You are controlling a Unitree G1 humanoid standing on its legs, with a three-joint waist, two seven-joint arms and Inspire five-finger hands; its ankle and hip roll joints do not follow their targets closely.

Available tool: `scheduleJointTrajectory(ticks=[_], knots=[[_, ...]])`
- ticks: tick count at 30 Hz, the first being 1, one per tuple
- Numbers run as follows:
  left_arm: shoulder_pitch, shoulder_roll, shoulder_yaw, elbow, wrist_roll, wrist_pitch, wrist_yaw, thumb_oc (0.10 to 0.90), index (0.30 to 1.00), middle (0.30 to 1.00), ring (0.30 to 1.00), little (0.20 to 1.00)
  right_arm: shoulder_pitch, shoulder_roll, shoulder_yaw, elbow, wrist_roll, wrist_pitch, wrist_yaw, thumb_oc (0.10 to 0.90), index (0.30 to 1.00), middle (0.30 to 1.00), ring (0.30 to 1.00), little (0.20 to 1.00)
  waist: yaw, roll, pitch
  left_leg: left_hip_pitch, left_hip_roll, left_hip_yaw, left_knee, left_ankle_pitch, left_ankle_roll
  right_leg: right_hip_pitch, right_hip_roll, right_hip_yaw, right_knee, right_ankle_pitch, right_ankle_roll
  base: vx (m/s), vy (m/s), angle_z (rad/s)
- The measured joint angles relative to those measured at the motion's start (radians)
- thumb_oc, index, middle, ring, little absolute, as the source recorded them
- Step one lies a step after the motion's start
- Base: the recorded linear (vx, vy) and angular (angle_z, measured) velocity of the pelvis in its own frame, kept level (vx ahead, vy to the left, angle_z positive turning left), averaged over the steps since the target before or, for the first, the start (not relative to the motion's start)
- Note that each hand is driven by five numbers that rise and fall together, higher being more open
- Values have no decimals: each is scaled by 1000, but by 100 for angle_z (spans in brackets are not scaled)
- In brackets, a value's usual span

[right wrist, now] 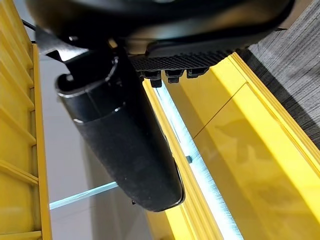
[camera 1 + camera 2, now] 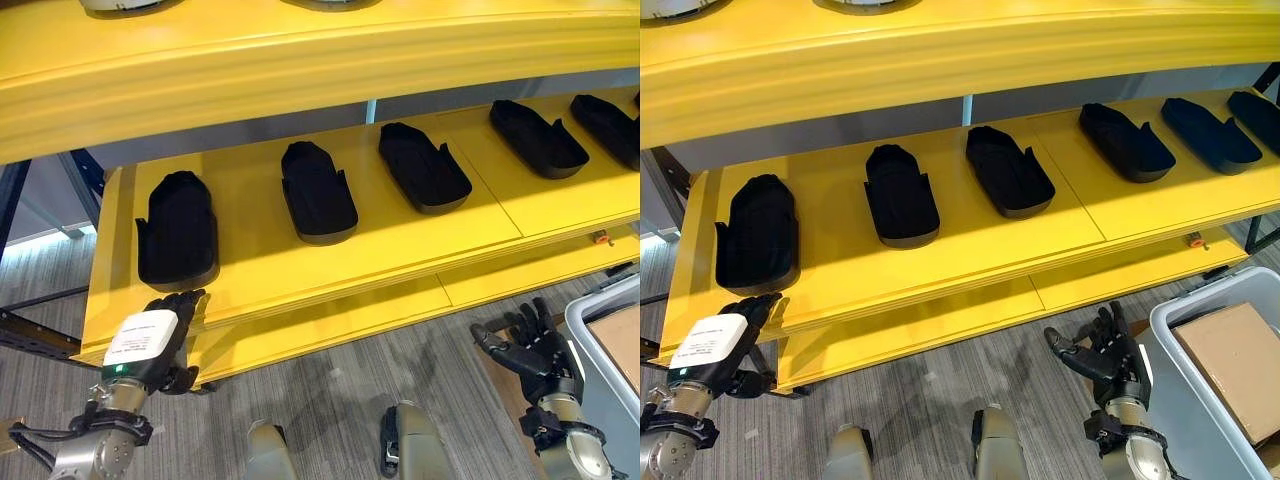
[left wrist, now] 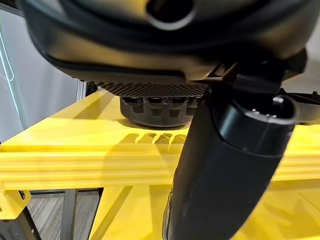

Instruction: Move parts from the plastic box to the shelf.

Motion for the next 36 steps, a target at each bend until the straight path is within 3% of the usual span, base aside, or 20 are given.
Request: scheduleJointTrajectory(ticks=[36], knots=[[-82,4,1,67,30,33,3,900,1000,1000,1000,1000,-22,11,-1,34,-1,6,0,900,1000,1000,1000,1000,-21,-18,-12,-36,13,5,35,-12,-1,-43,11,14,23,1,-1,1,0,0]])
